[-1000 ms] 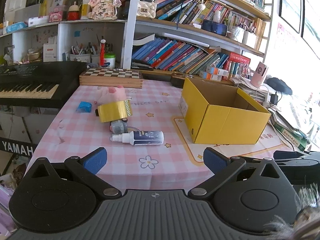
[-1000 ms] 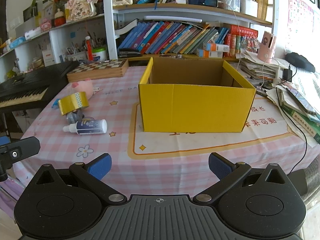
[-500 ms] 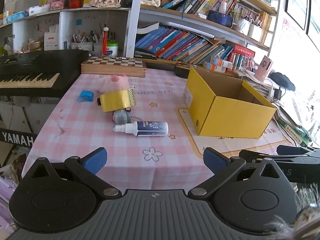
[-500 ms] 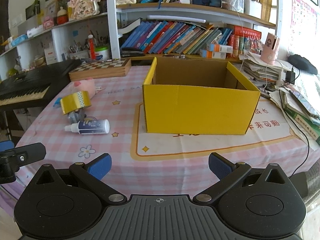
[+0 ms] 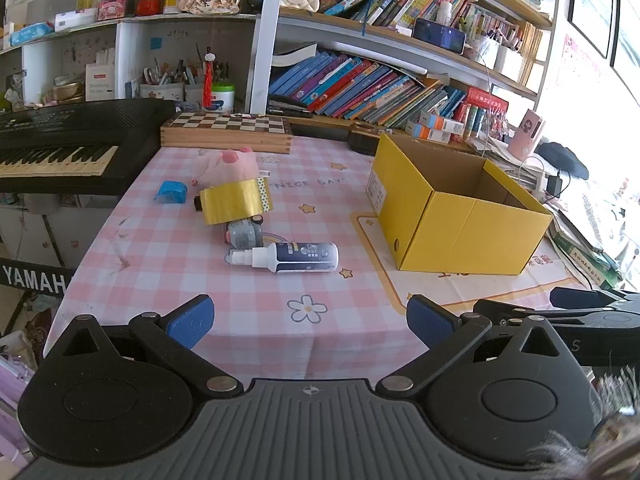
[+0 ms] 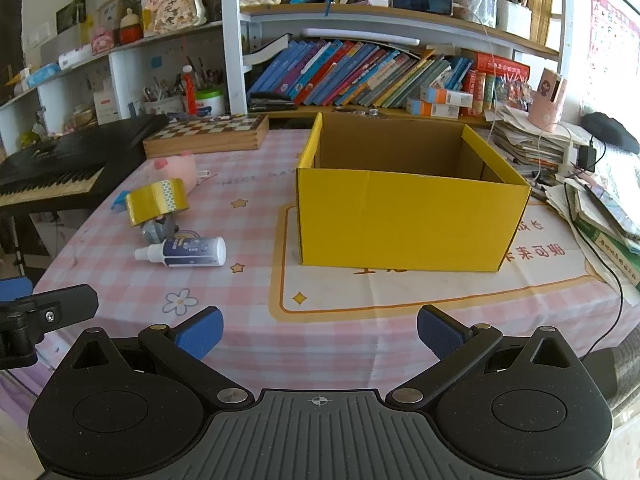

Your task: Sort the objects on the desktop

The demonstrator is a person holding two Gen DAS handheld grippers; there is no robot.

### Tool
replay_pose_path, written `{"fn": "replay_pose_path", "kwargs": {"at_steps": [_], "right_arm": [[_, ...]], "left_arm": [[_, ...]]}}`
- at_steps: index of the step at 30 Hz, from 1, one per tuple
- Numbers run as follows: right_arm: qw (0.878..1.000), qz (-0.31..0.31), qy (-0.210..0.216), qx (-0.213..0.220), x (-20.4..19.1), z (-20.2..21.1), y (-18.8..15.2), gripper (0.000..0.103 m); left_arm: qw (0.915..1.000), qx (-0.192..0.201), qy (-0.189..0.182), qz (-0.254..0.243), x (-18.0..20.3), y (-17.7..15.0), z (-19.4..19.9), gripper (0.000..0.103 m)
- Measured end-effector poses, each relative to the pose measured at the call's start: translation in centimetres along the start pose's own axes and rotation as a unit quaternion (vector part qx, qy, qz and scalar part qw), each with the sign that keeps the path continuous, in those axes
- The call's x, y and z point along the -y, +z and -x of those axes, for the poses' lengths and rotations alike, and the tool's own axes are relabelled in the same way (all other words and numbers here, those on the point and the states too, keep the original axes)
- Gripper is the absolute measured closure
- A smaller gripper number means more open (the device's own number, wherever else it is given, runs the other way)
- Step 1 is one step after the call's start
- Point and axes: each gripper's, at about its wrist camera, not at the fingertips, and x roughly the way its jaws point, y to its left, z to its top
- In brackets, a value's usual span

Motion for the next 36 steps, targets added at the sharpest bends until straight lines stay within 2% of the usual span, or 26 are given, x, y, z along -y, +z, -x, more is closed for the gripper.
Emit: {"fn": "replay_pose_path", "kwargs": {"at_steps": [23,36], "right_arm": [[0.999,0.029,0.028,0.012,-1.9,0.1,0.5,0.0],[0.994,0.074,0.077,0.003,-3.8,-0.5,0.8,0.0]], "left_arm": [[0.9998,0.003,-0.011,0.016,-2.1,0.6,-0.7,0.0],[0.9994,0.001,0.005,0.036,-3.3,0.7,-0.9,0.0]]}}
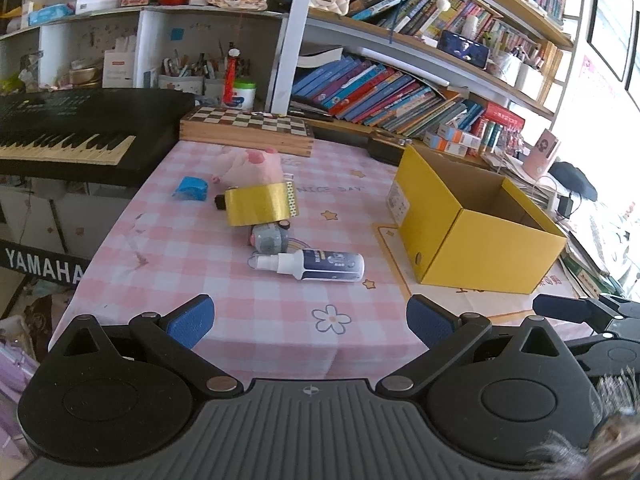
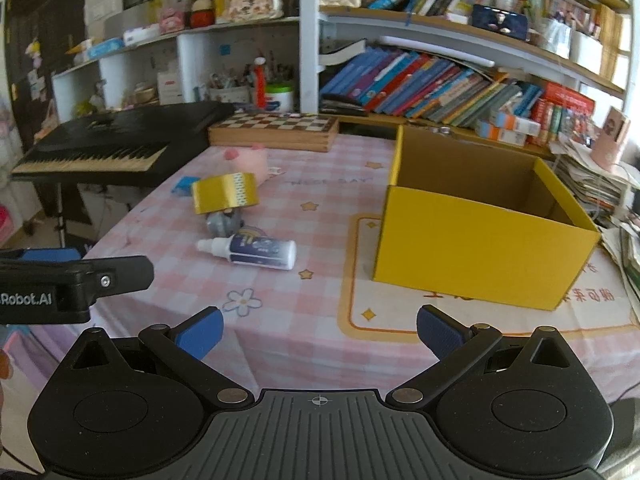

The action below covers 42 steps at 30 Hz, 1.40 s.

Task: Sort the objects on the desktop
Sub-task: 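Grasp the yellow tape roll with the left tool while the right tool grasps the white spray bottle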

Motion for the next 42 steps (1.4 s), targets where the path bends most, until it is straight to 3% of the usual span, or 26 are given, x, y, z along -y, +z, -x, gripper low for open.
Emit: {"fn": "replay_pose_path", "kwargs": {"at_steps": [10,21,38,42], "right_arm": [[0.997,0.049,0.061,-0.016,-1.0,-2.8,1.5,0.001],[0.983,0.126,0.13,-0.036,-1.5,-8.6,4.4,0.002],[0.935,0.283,0.204,-0.072,-3.5,-17.0,6.1,0.018],[0.925,0.298,0.217,-0.091,-3.9,-18.5,6.2,0.027]], "left_arm": [[0.9992,0.0,0.029,0.028,-1.2,1.0,-1.4,0.0],[0.997,-0.003,0.06,0.05,-2.4,4.6,-6.1,0.0],[0.9951,-0.054,0.083,0.006,-2.9,9.6,-17.4,0.0],[0.9933,-0.07,0.092,-0.007,-3.0,10.2,-19.9,0.0]]}}
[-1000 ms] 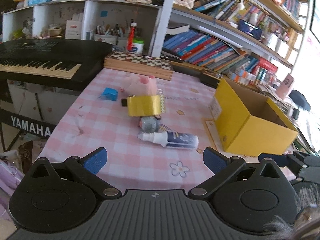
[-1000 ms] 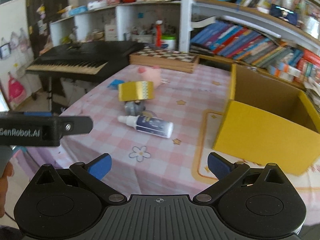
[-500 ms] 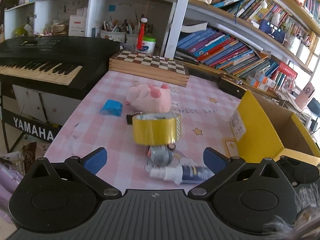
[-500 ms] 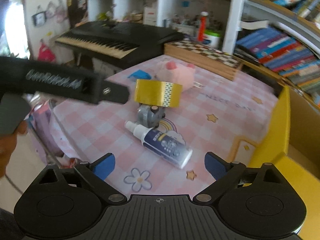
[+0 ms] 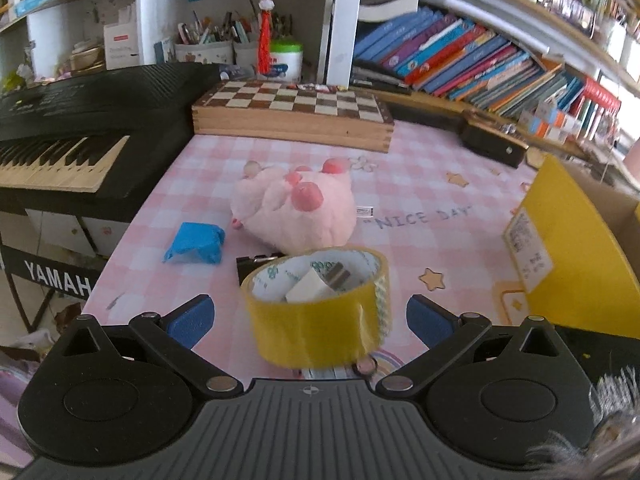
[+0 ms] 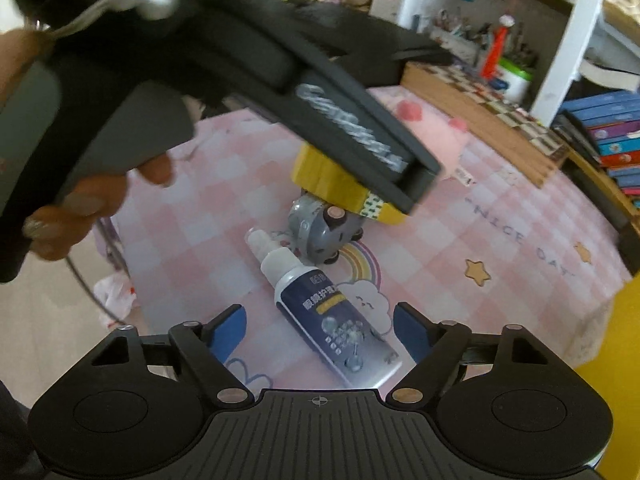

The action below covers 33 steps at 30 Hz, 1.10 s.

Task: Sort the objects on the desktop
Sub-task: 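Grasp the yellow tape roll with the left tool while the right tool grasps the white spray bottle, then lift the tape roll and spray bottle and carry both toward the yellow box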

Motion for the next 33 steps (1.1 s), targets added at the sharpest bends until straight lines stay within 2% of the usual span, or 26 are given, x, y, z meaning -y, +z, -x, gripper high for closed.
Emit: {"fn": "replay_pose_path", "kwargs": {"at_steps": [1,5,10,13,14,17,22,28,33], "right_arm": [[1.0,0.0,0.005,-0.005,0.2,-0.3,0.1,0.032],[0.999,-0.016,0.03,-0.01,1.1,-0.9,0.4,0.037],[0.997,-0.04,0.06,-0.016,2.0,-1.1,0.6,0.05],[0.997,-0.045,0.064,-0.02,2.2,-0.9,0.4,0.057],[0.997,-0.047,0.065,-0.022,2.3,-0.7,0.3,0.058],[0.996,-0.052,0.07,-0.028,2.3,-0.2,-0.1,0.063],[0.995,-0.068,0.069,-0.027,1.9,0.7,-0.9,0.069],[0.989,-0.139,0.045,-0.005,3.8,2.0,-0.7,0.07],[0.986,-0.164,0.025,0.012,4.4,3.0,-0.4,0.07]], "left_arm": [[1.0,-0.005,0.0,-0.003,0.0,0.2,-0.6,0.0],[0.9995,-0.025,-0.004,-0.017,0.4,0.5,-2.8,0.0],[0.9987,-0.047,-0.008,-0.02,0.7,0.5,-4.6,0.0],[0.9988,-0.045,-0.01,-0.02,0.9,0.3,-4.7,0.004],[0.9989,-0.041,-0.008,-0.02,0.8,0.2,-4.6,0.01],[0.9991,-0.038,-0.014,-0.009,0.3,0.2,-4.2,0.011],[0.9997,-0.011,-0.019,0.01,-0.4,-0.1,-1.6,0.011],[0.9978,0.029,-0.049,0.035,-0.8,-0.4,1.6,0.011],[0.9963,0.065,-0.048,0.03,-0.6,-0.1,3.6,0.011]]}}
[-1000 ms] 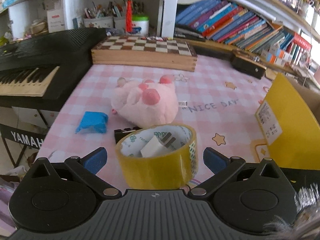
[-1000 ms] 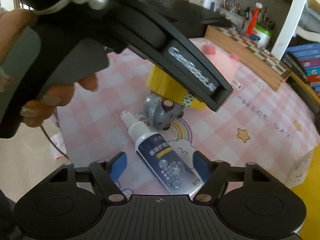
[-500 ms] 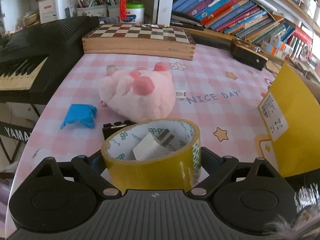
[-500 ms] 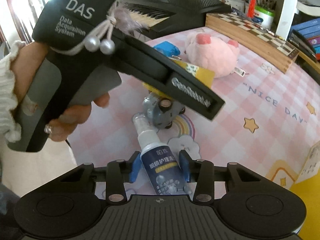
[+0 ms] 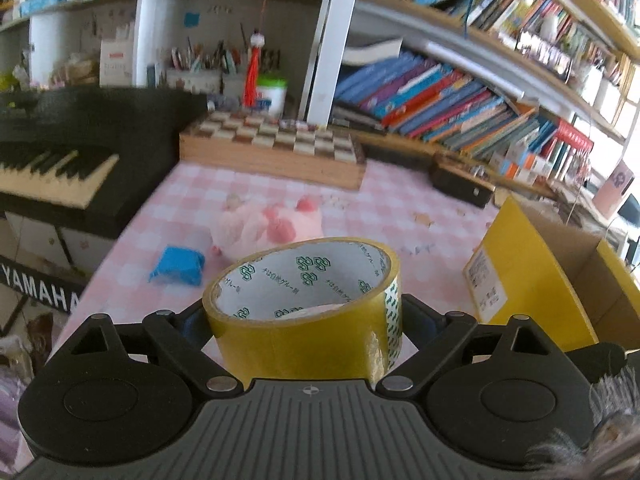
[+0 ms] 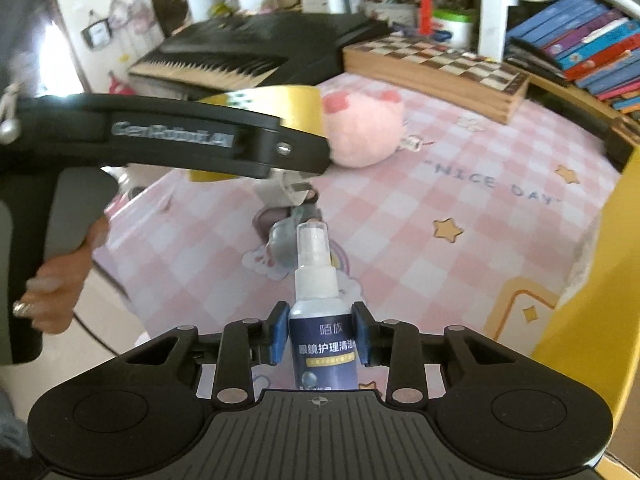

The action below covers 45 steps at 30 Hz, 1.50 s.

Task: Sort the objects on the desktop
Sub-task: 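Lift the tape roll and spray bottle and carry both toward the yellow box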

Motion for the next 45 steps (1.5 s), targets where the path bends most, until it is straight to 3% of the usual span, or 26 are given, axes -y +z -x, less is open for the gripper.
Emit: {"fn": "replay_pose_path", "kwargs": {"at_steps": [6,9,22,34,45], "right_arm": [[1.0,-0.003,-0.015,-0.011,-0.3,-1.5,0.0,0.07],[0.999,-0.014,-0.024,-0.036,-0.2,-2.8,-0.4,0.069],[0.998,0.002,-0.046,-0.043,-0.9,-1.2,-2.5,0.07],[0.997,-0.065,-0.026,0.04,-2.7,6.0,-2.0,0.071],[0.99,-0.112,-0.04,0.075,-6.7,11.6,-5.5,0.071]], "left_arm": [[0.9979,0.059,-0.005,0.025,-0.7,0.9,3.8,0.011],[0.9963,0.079,-0.011,0.03,-1.2,1.5,5.4,0.011],[0.9958,0.075,-0.021,0.048,-2.3,-0.8,9.6,0.011],[0.9953,0.063,-0.055,0.047,-2.0,-3.4,12.7,0.011],[0.9932,0.054,-0.099,0.028,-1.6,-6.1,16.7,0.011]]}}
